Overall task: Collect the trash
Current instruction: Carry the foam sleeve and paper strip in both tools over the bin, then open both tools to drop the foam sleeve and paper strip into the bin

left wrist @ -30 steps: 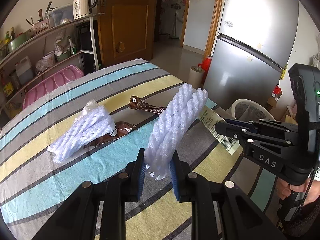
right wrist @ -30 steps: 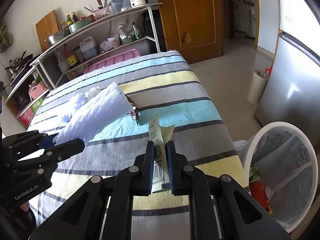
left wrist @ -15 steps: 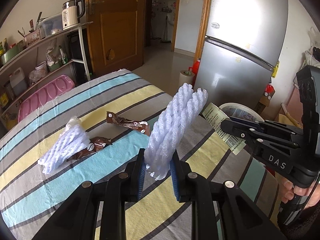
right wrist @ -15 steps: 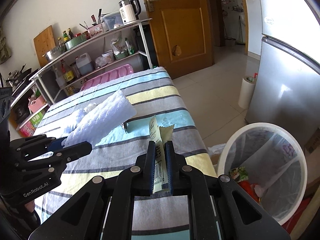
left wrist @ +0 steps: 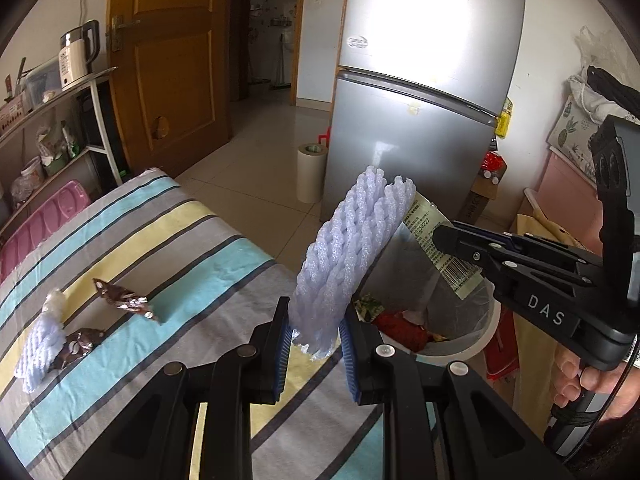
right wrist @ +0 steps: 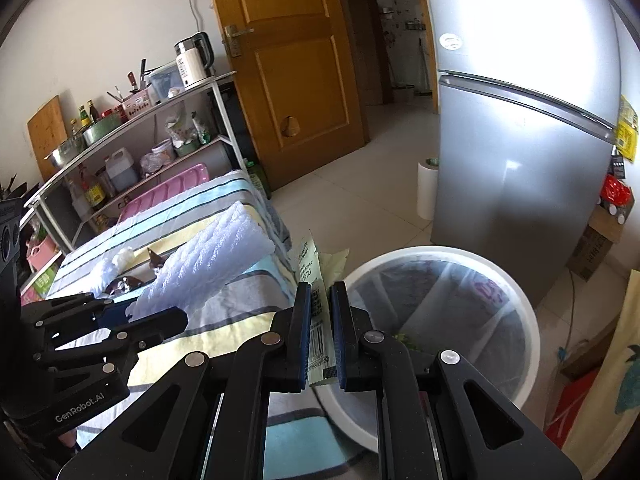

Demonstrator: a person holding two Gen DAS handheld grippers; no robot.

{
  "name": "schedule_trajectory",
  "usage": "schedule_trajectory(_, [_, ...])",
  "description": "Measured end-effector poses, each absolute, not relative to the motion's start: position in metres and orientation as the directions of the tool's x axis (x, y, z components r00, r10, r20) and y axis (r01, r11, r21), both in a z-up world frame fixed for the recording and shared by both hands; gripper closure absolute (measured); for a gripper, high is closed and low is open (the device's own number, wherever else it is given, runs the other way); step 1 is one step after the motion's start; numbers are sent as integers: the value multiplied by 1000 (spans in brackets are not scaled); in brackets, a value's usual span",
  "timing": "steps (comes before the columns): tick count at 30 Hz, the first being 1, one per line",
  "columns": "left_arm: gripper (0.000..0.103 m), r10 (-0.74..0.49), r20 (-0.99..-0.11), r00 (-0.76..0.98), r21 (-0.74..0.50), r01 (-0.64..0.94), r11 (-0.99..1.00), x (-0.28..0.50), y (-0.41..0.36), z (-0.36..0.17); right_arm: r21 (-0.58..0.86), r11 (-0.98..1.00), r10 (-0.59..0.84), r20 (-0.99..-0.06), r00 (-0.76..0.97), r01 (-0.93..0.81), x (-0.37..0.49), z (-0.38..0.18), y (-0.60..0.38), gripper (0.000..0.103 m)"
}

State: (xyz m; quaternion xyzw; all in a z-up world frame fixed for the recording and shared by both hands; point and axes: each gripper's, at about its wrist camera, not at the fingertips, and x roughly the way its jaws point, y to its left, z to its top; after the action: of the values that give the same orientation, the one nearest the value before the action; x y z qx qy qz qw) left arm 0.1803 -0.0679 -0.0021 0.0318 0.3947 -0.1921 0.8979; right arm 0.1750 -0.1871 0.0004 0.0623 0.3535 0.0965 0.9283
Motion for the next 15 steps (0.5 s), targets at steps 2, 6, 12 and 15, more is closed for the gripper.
schedule_trajectory(2, [80,-336,-725,601,-102,389,916,184,-83,-4,179,978,199,-649,735,-106,174,-1,-202,92])
schedule_trajectory(6, [80,-356,-741,570,-110,419,901,192,-110,-12,169,984,157,-665,730,-58,174,-8,-225,92])
schedule_trajectory(12, [80,-364,-764,533,-113,446,888,203,-144,-27,157,988,107,-699,707,5,176,-23,-255,92])
schedule_trajectory(15, [80,-373,-772,515,-124,453,883,208,-156,-34,154,988,92,-711,697,27,180,-31,-264,92])
